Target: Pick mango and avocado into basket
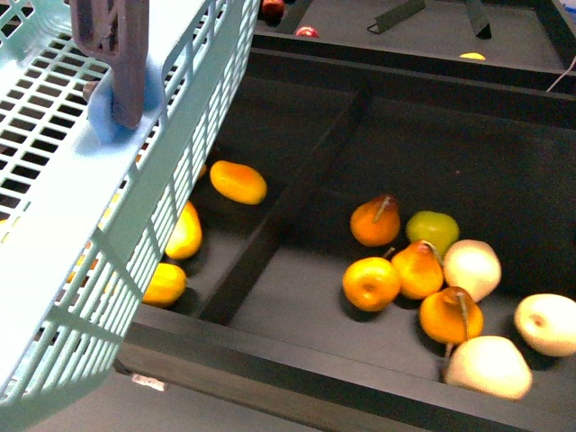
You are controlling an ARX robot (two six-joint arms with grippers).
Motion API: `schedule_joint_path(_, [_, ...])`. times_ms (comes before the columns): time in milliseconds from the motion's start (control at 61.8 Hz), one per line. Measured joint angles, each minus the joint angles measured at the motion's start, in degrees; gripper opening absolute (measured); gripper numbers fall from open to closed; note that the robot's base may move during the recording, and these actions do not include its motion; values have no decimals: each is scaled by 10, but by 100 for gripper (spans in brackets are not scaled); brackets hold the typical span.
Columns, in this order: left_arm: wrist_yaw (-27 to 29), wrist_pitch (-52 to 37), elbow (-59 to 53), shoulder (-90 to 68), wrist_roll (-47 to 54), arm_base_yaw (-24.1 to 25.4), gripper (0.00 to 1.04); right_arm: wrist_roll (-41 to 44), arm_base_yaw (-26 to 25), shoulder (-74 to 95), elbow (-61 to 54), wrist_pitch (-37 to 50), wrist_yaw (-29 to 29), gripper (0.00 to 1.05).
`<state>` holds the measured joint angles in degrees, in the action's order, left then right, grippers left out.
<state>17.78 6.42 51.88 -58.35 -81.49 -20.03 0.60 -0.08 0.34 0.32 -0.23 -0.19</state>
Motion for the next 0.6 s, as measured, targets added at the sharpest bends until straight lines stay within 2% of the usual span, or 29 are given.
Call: schedule_joint_path(599, [0, 0, 0, 1, 0, 0, 6, 0, 0, -1, 0, 1, -1, 97])
